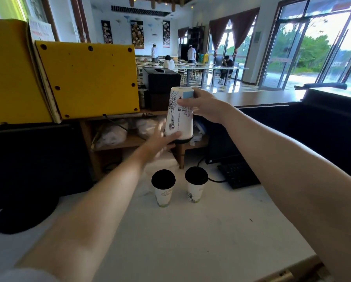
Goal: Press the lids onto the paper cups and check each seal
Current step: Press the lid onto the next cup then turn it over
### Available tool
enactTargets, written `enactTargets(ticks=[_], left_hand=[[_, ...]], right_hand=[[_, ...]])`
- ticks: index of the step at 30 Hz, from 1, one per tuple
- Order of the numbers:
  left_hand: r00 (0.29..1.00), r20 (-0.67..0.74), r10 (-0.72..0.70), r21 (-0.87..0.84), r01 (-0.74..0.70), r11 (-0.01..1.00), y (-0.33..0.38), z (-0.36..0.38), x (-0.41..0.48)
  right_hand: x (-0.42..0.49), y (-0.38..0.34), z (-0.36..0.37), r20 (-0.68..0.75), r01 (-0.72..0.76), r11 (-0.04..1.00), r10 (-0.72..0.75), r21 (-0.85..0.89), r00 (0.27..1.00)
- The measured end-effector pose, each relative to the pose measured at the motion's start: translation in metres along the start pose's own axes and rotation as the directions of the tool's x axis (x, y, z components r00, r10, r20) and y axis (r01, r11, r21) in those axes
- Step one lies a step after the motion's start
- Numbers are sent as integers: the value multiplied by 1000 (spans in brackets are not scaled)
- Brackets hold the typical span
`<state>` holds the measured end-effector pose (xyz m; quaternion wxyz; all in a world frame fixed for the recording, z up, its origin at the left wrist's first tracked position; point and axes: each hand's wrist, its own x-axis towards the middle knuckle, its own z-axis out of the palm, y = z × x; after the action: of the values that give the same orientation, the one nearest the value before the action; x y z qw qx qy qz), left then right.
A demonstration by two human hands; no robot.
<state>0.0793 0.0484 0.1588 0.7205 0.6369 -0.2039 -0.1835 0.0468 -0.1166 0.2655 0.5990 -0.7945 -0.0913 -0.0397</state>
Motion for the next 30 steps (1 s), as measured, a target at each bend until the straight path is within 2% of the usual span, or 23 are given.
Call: enactTargets(ticks=[1,3,6,7,10,14,18,20,22,24,27,30], left_hand=[[998,4,-55,-221,54,974,-16,5,-9],[991,79,-113,-561,137,817,-44,20,-24],[993,83,-89,-823,118,556,-64,37,-35],[993,65,-94,-848,105,519,-65,39,-37],[992,-35,-125,-843,38,537,-54,32,-36],[974,-163,-156,-826,-49,562,-23,13,-26],[953,-263,-153,-820,-137,555,-1,11,-20],[954,-287,-85,-757,-171,631,7,9,-19],[947,-320,14,-590,-210,780,16,7,-18],[935,-334,117,-388,-250,887,27,4,-18],[934,-236,268,-103,-298,949,47,-2,-19],[954,-70,292,125,-282,951,65,-9,-21]], right_hand=[[-3,4,1,-9,10,999,-10,41,1000],[-8,15,6,-8,-5,996,6,88,1000],[-15,33,13,31,-75,993,73,86,997],[-18,38,12,39,-87,992,84,87,996],[-26,47,3,46,-79,995,76,60,996],[-36,58,0,7,-57,991,59,-121,998],[-43,70,14,-60,-8,992,0,-129,998],[-46,79,24,-117,36,984,-57,-174,991],[-48,84,32,-145,65,971,-100,-232,984],[-48,82,34,-100,49,964,-77,-261,992],[-44,65,31,62,20,982,-8,-188,998],[-38,39,27,97,49,997,-42,-66,994]])
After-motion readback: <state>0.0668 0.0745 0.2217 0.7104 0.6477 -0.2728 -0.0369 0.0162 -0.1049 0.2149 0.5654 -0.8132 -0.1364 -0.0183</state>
